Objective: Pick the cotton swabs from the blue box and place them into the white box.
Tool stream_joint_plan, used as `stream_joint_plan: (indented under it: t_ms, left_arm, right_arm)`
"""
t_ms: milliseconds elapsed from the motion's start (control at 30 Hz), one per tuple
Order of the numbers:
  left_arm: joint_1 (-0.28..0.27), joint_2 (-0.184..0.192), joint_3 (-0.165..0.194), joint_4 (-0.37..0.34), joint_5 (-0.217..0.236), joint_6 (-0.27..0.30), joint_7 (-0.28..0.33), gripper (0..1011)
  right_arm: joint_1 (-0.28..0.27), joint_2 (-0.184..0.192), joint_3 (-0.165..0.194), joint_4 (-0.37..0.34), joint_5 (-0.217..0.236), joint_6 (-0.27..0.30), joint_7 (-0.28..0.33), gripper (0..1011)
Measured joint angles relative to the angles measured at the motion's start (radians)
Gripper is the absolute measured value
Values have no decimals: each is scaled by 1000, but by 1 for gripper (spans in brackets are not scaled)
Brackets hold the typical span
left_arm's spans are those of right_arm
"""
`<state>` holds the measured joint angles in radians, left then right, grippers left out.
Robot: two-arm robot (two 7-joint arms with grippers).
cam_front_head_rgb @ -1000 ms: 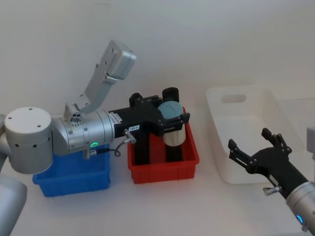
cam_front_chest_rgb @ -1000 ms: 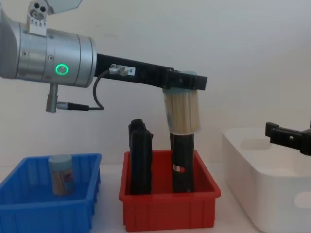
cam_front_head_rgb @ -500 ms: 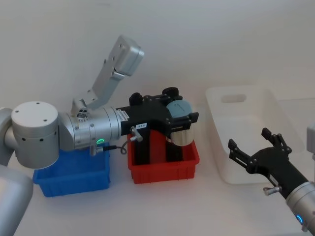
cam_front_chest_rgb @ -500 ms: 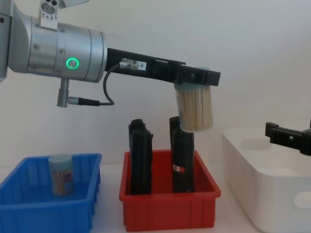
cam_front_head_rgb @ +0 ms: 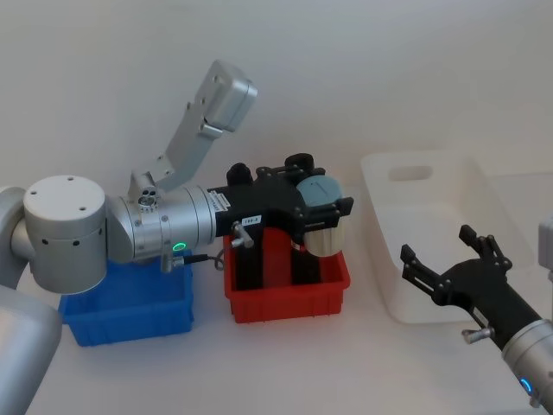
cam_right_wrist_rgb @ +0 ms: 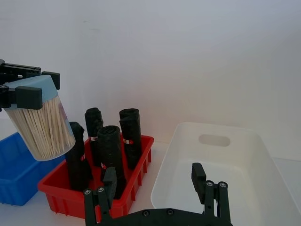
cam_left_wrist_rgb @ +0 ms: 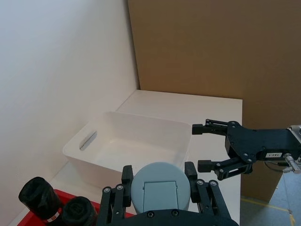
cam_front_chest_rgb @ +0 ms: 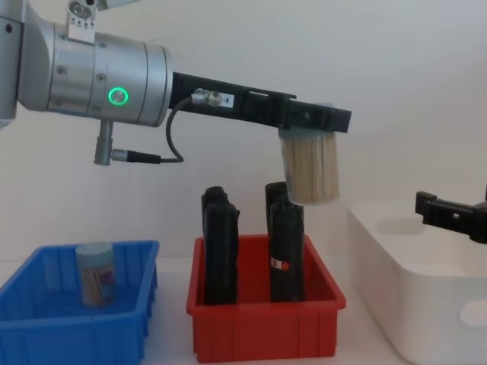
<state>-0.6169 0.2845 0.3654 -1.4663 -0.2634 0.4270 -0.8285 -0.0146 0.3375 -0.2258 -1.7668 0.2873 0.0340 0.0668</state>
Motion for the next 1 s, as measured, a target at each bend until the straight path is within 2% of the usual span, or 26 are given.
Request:
stream_joint_plan:
  t_ms: [533, 700, 1000]
  left_arm:
    - [-2, -2, 1, 2, 0, 1, -3, 679]
    - [-3, -2, 1, 2, 0, 1, -4, 679]
    - [-3, -2, 1, 2, 0, 0, -5, 679]
  right_arm:
    - [2, 0, 1, 0, 0, 0, 8, 1003]
    - [7, 2, 2, 2, 1, 3, 35, 1003]
    - [26, 5, 0, 6, 11, 22, 123, 1003]
